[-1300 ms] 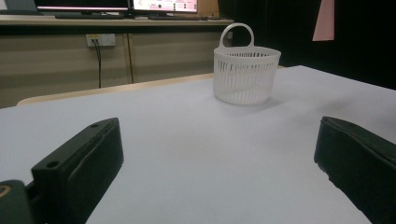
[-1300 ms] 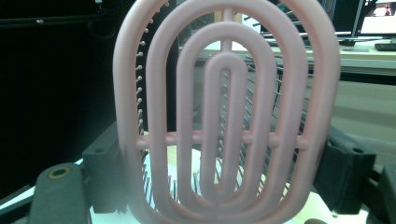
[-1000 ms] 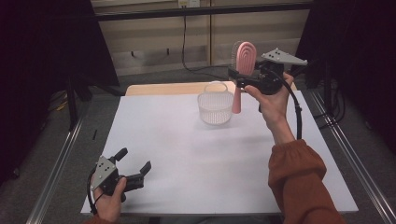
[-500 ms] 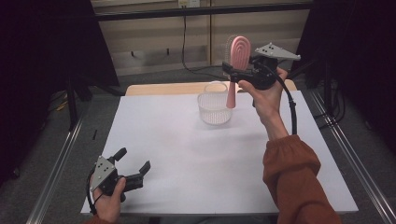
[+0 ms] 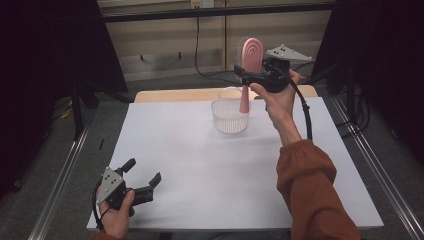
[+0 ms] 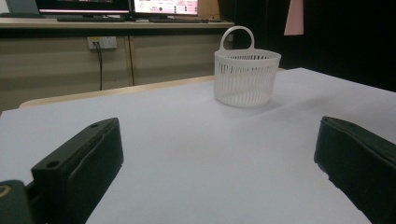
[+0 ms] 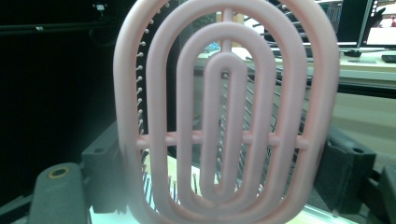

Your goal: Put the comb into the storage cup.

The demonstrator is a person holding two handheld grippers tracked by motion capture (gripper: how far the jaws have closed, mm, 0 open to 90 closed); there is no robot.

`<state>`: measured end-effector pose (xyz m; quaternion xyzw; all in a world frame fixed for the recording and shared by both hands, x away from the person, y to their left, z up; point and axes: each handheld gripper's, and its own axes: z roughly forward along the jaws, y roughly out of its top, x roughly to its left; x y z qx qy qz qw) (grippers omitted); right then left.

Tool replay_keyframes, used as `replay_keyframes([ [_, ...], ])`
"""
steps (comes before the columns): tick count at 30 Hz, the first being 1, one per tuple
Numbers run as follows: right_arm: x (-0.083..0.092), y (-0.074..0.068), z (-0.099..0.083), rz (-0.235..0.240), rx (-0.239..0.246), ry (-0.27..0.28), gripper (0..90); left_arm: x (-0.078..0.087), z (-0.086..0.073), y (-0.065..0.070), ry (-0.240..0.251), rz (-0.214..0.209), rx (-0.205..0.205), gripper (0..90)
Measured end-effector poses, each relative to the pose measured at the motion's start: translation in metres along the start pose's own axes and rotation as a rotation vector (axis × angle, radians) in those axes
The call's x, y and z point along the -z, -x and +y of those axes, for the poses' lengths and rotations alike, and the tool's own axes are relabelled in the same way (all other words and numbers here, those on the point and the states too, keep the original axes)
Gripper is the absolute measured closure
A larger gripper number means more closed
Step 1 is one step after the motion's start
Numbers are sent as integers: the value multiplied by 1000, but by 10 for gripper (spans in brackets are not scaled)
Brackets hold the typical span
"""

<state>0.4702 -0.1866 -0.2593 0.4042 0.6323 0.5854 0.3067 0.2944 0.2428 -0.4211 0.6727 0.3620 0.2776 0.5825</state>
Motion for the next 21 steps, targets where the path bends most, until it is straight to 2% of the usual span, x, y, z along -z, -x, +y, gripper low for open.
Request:
replay_keyframes([
  [9,-12,6,-3,-24,-14,4,192,0,0,0,-3,-2,0,14],
  [21,-26,13,-15,-47,-10,4,192,0,0,0,-5,-5,0,14],
])
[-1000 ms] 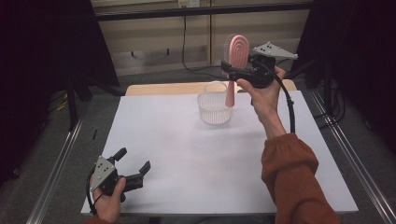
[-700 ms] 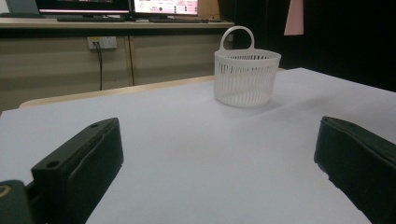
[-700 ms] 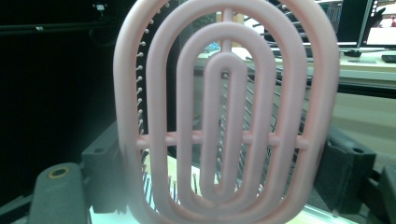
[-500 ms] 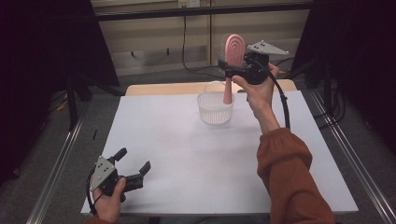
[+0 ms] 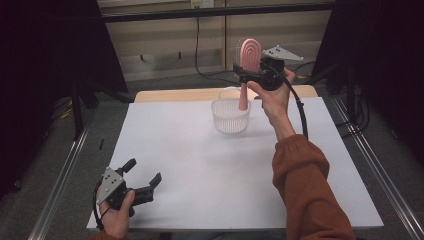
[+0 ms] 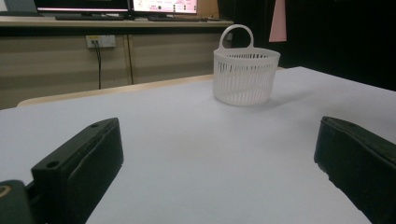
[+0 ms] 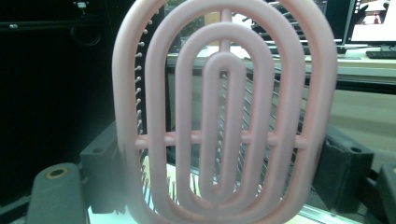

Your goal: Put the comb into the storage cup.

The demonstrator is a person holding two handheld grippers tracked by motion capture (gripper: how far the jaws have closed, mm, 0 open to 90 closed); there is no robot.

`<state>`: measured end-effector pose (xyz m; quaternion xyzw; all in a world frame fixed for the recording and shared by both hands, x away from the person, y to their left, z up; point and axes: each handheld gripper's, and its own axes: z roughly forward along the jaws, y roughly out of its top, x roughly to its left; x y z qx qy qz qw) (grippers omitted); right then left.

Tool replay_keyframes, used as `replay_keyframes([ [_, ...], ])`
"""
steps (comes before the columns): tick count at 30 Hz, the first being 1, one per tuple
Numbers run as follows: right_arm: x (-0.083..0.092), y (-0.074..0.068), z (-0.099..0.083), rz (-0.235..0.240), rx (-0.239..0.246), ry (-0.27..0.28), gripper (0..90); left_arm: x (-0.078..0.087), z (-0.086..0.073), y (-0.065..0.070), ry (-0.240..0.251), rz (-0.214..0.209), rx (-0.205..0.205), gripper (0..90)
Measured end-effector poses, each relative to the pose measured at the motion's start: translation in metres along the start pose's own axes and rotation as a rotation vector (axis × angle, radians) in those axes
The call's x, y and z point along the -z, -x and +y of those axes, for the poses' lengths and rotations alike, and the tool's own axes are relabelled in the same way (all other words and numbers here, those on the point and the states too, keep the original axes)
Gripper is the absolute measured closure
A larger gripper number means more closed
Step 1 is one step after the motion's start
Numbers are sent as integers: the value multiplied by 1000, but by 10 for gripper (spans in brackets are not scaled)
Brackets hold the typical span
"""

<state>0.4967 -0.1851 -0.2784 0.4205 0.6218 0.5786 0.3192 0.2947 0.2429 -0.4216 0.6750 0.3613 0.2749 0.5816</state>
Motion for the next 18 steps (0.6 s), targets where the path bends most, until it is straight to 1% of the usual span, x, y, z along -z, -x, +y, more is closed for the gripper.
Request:
replay_keyframes([
  [3,-3,-1,-3,-3,4,1,192,0,0,-1,-1,2,-1,14],
  [5,-6,-1,-5,3,2,-3,192,0,0,0,-4,-2,5,14],
  [7,-8,-2,-8,-2,-5,-7,192,0,0,0,0,-2,6,14],
  [10,-12,-2,-13,0,0,-20,192,0,0,-1,-3,2,-3,14],
  [13,-15,-2,-16,4,-8,-12,192,0,0,-1,-3,2,-3,14],
  [18,-21,-3,-22,5,-13,-17,192,1,0,-1,-3,1,0,14],
])
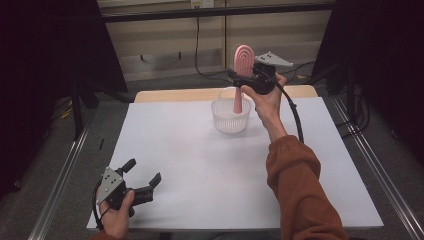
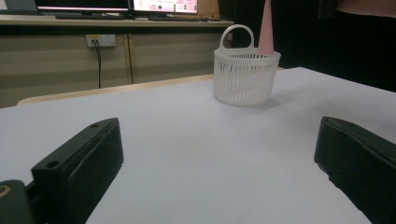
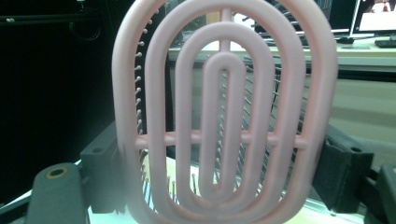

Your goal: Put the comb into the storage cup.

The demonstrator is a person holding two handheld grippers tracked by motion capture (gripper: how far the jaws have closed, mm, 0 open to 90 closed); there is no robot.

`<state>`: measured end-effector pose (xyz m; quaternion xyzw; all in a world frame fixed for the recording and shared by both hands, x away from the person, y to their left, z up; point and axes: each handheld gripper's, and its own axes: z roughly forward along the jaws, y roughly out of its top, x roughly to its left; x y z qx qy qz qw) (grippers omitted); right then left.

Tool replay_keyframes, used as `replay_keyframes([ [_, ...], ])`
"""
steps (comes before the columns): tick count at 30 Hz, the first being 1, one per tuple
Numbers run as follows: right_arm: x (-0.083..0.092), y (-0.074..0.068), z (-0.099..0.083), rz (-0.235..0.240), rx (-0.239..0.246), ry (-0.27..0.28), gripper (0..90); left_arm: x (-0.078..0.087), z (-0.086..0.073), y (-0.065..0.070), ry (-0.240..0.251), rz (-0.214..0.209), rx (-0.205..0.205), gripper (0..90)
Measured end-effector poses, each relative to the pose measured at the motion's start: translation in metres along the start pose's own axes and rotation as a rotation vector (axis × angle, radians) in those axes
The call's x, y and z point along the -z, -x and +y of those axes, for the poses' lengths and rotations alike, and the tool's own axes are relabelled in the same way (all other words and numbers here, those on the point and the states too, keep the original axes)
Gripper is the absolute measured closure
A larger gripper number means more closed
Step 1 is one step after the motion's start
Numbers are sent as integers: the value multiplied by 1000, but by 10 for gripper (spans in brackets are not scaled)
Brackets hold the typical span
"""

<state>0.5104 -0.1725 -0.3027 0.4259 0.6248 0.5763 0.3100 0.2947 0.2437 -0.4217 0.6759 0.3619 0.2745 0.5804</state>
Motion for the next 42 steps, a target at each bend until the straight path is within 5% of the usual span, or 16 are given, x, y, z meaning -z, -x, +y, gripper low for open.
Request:
replay_keyframes([
  [42,-13,8,-63,-29,-75,-48,191,0,-1,0,-7,1,4,14],
])
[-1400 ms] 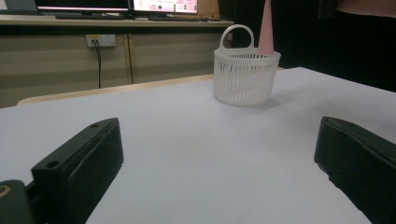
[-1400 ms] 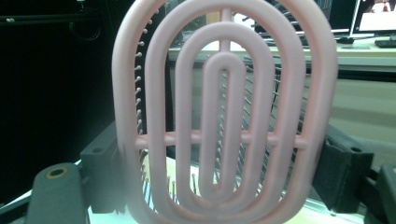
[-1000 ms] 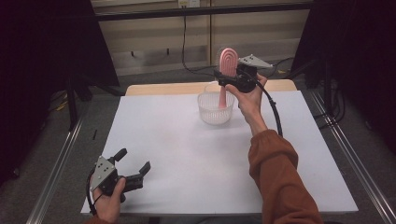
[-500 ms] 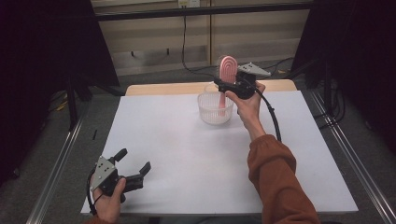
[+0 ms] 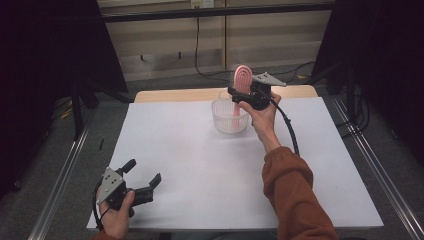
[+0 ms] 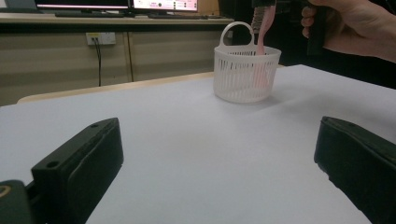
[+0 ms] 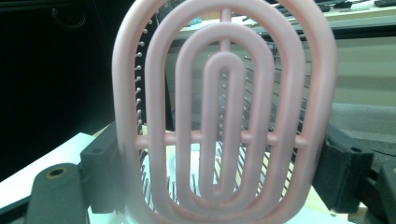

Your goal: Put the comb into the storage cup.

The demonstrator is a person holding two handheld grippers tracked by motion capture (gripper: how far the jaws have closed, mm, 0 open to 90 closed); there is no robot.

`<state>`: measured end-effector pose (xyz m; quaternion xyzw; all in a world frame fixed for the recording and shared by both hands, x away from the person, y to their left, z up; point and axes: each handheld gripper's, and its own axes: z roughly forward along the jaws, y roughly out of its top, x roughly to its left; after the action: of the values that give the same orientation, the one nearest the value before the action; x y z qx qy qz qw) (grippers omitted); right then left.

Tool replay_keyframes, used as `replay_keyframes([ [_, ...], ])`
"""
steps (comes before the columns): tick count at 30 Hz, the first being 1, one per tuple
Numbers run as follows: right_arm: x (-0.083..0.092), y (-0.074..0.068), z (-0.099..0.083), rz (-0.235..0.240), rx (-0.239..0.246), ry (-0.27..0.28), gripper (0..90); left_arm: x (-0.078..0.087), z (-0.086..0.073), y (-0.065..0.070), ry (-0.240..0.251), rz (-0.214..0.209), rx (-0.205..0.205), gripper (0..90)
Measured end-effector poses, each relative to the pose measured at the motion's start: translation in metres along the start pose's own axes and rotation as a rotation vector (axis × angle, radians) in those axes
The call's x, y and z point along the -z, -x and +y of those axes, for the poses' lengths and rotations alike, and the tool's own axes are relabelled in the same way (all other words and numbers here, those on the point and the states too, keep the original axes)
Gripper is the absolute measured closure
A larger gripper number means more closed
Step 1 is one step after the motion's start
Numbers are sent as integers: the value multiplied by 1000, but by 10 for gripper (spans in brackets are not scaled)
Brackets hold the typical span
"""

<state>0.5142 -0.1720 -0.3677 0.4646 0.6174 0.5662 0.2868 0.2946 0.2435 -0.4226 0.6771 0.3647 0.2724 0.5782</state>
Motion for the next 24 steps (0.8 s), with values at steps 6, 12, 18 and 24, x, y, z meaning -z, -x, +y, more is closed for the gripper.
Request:
replay_keyframes([
  [6,0,3,-7,-4,-6,-8,191,0,0,1,-2,-4,-3,14],
  [12,-1,5,-14,-12,-10,-16,190,0,0,1,-2,-3,-4,14],
  [18,1,8,-17,-13,-20,-8,189,0,0,0,-1,-4,-4,14],
  [24,7,15,-17,-38,-35,-24,183,0,0,1,-6,-4,-12,14],
])
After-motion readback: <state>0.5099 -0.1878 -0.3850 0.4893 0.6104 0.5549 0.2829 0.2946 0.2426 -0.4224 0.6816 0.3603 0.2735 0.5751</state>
